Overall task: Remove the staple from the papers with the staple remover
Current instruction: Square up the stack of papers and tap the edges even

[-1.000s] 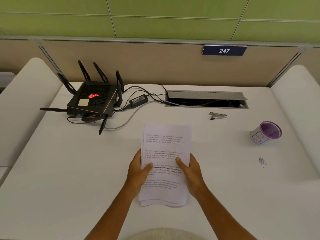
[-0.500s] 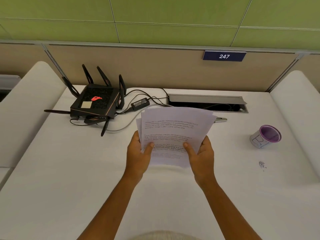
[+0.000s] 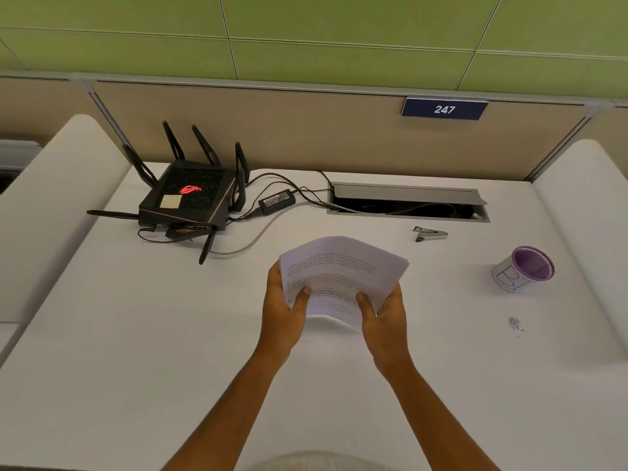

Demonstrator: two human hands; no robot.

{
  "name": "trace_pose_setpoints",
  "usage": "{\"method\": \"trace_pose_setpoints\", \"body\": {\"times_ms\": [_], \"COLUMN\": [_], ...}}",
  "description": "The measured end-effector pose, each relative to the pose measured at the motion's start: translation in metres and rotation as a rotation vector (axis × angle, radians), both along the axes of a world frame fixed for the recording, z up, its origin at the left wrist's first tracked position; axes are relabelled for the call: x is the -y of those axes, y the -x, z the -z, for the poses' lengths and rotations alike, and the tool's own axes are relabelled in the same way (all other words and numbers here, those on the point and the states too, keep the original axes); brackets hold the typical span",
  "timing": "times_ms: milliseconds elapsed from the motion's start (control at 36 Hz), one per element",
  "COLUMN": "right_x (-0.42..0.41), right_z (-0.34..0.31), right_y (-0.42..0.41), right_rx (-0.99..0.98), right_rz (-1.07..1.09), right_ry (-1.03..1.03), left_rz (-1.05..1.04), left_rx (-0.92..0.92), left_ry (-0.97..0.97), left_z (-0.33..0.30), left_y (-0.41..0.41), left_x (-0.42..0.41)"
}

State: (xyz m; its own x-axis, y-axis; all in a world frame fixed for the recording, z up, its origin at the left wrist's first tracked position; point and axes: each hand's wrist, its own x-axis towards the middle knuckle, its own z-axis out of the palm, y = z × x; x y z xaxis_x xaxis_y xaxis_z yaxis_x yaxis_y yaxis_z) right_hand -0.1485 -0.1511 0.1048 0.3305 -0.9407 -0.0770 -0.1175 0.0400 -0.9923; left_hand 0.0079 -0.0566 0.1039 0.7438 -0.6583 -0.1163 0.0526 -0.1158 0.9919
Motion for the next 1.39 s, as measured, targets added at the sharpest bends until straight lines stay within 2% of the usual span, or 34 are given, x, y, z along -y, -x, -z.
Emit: {"method": "trace_pose_setpoints", "body": {"times_ms": [194, 417, 639, 778, 917, 1028, 1111, 1278, 1389], "right_x": [-0.008, 0.009, 0.024, 0.012, -0.001, 0.009, 0.027, 0.049, 0.048], "right_z": [0.025, 0.016, 0.020, 0.023, 0.025, 0.021, 0.015, -0.001, -0.011], "right_y": [0.005, 0.013, 0.041, 0.034, 0.020, 0.024, 0.036, 0.049, 0.046], "right_rx": [-0.062, -0.129, 0.018, 0.214, 0.183, 0.074, -0.001, -0.094, -0.133], "right_rz": [-0.017, -0.129, -0.325, -0.249, -0.139, -0.092, -0.091, -0.119, -0.133], "right_ry": [-0.087, -0.073, -0.308, -0.470, -0.497, -0.437, -0.388, -0.259, -0.127], "left_rz": [-0.029, -0.068, -0.198, -0.249, -0.223, -0.266, -0.329, -0.038, 0.010], "left_rx": [-0.061, -0.178, -0.368, -0.525, -0.620, -0.577, -0.499, -0.190, -0.144], "left_ry": [-0.059, -0.086, 0.051, 0.139, 0.149, 0.163, 0.100, -0.145, -0.171], "left_z": [0.010, 0.010, 0.005, 0.005, 0.008, 0.010, 0.009, 0.007, 0.000], "left_y": [0.006, -0.006, -0.024, -0.016, 0.001, -0.015, -0.045, -0.076, -0.074], "left_x": [-0.004, -0.012, -0.026, -0.028, -0.026, -0.033, -0.046, -0.054, -0.043]}}
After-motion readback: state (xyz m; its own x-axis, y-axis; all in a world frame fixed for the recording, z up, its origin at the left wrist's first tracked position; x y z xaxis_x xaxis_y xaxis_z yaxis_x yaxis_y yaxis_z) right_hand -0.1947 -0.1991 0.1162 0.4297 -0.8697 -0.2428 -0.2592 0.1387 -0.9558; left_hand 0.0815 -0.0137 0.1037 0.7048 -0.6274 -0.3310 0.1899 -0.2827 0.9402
